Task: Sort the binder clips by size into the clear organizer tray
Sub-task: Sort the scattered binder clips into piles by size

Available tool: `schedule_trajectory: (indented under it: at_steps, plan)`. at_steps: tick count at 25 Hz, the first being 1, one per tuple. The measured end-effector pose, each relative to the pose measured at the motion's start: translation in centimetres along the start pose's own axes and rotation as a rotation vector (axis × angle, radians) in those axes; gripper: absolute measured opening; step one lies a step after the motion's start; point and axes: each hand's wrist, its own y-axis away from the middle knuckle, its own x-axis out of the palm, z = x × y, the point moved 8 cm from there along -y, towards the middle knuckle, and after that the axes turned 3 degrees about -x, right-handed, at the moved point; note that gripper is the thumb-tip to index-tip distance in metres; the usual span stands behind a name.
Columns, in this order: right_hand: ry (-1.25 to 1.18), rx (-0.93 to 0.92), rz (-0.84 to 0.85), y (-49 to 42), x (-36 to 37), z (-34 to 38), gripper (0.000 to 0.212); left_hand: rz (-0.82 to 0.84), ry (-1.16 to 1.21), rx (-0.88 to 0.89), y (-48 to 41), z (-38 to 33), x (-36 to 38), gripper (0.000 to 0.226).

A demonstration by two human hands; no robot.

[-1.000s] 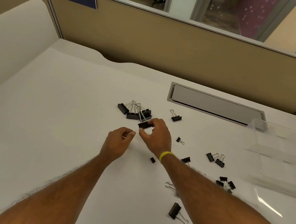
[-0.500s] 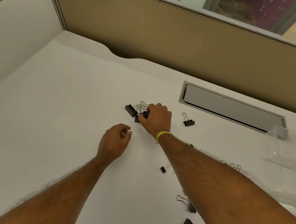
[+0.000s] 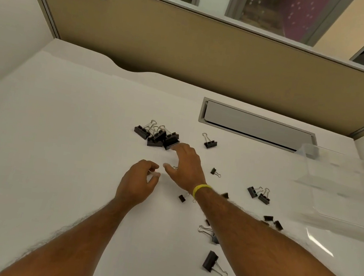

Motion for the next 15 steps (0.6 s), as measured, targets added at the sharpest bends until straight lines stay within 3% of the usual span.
schedule_trajectory:
  at_steps: [5, 12, 15]
  plan:
    - [-0.047, 0.055, 0.001, 6.1, -1.6, -3.2, 0.056, 0.066, -0.075, 0.087, 2.4, -2.5, 2.2, 0.028]
    - [-0.136, 0.237, -0.170, 14.4, -6.8, -10.0, 0.027, 0.116, -0.091, 0.158, 5.0, -5.1, 4.5, 0.024]
    - [-0.183, 0.340, -0.160, 17.4, -7.5, -12.0, 0.015, 0.123, -0.089, 0.183, 5.8, -6.5, 5.6, 0.023]
